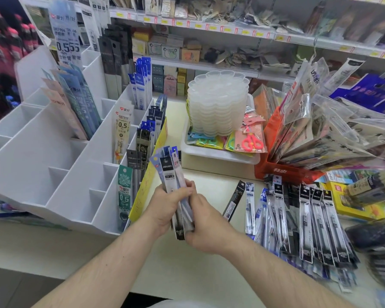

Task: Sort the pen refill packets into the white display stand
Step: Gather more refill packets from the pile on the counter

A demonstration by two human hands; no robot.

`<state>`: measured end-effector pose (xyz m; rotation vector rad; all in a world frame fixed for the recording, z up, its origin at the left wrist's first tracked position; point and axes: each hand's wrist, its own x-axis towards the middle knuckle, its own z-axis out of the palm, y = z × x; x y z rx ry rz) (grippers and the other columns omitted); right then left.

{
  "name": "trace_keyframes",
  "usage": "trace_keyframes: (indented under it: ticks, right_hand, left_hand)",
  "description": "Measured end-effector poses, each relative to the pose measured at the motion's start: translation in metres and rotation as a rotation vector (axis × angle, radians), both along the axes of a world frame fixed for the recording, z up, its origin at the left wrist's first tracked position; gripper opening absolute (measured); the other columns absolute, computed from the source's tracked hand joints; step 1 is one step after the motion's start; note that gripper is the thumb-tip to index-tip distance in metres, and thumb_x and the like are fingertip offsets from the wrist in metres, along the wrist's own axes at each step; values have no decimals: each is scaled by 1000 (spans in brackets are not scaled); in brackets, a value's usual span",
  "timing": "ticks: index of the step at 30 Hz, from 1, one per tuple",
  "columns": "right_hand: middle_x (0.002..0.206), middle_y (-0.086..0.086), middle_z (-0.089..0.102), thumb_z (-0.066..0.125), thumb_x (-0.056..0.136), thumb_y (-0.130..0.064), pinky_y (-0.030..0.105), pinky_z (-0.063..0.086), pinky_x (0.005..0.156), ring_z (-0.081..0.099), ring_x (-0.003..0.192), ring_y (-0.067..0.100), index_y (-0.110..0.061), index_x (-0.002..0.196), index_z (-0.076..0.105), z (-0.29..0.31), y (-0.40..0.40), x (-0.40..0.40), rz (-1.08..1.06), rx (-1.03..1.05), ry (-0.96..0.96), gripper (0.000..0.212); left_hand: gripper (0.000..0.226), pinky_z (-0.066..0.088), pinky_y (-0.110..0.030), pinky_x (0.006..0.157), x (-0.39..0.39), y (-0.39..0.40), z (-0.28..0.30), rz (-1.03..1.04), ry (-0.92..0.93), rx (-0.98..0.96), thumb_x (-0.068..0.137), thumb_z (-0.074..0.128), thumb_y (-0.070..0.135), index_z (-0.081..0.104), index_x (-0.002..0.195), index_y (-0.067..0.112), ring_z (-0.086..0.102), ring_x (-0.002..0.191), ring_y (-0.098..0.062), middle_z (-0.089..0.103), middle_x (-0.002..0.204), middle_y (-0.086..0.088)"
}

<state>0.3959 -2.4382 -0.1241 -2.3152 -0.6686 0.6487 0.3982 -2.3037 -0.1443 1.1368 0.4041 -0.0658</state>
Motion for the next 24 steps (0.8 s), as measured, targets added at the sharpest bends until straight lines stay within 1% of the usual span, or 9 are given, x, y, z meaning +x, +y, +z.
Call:
trace_keyframes:
  ticks: [2,5,8,11,13,15,18,21,24]
  right_hand:
    - [128,1,42,65,71,-30,28,44,97,47,120,15,-19,159,6,-1,-14,3,-24,-31,60,107]
    - [132,1,51,65,81,-30,32,46,97,54,118,18,-18,148,43,-6,-47,28,-454,-190,-2,71]
    - [107,8,63,61,88,-37,31,49,66,60,86,23,-12,102,57,-9,-70,52,-614,-479,-42,29]
    - [80,2,61,62,87,-56,25,35,48,54,63,16,-13,79,51,-17,-72,62,-607,-618,38,45]
    - [75,1,61,65,82,-59,24,36,48,53,58,14,-15,76,54,-23,-67,64,-610,-630,63,46]
    - [76,1,59,70,80,-53,24,37,48,54,62,15,-14,78,55,-31,-60,64,-585,-624,51,42]
    - [83,1,58,69,84,-31,27,40,54,60,78,24,-8,101,56,-41,-50,63,-584,-564,63,31]
    - [100,9,61,61,84,-12,30,44,66,62,96,32,-5,110,52,-45,-43,61,-590,-536,64,29]
    - [93,7,61,59,80,-10,29,42,61,61,88,29,-9,95,54,-47,-50,58,-609,-455,67,16]
  left_hand:
    - [13,56,-32,74,0,5,1,44,-67,142,73,69,0,69,81,11,70,78,-21,73,77,-2]
    - [17,56,-29,76,4,17,7,75,-248,394,76,71,7,69,70,22,69,81,-15,72,76,5]
    - [15,52,-15,61,4,12,11,128,-310,482,66,76,12,63,72,19,63,65,-4,67,66,11]
    - [32,51,-11,67,4,3,-8,123,-281,551,72,76,-10,64,87,15,64,68,3,68,71,11]
    - [37,55,-23,75,1,3,-28,67,-243,568,68,78,10,63,98,25,69,80,-9,72,85,9]
    - [38,54,-20,74,-4,5,-43,37,-193,673,62,79,23,62,96,33,68,81,-5,72,86,9]
    - [45,45,-9,63,-11,5,-52,43,-149,815,66,84,9,56,84,39,61,71,4,66,77,16]
    - [34,41,-16,54,-8,5,-49,76,-92,787,73,77,0,57,76,27,53,56,-2,59,66,11]
    - [18,40,-20,50,-1,3,-34,31,55,557,73,72,-1,55,73,6,50,53,-13,52,60,0]
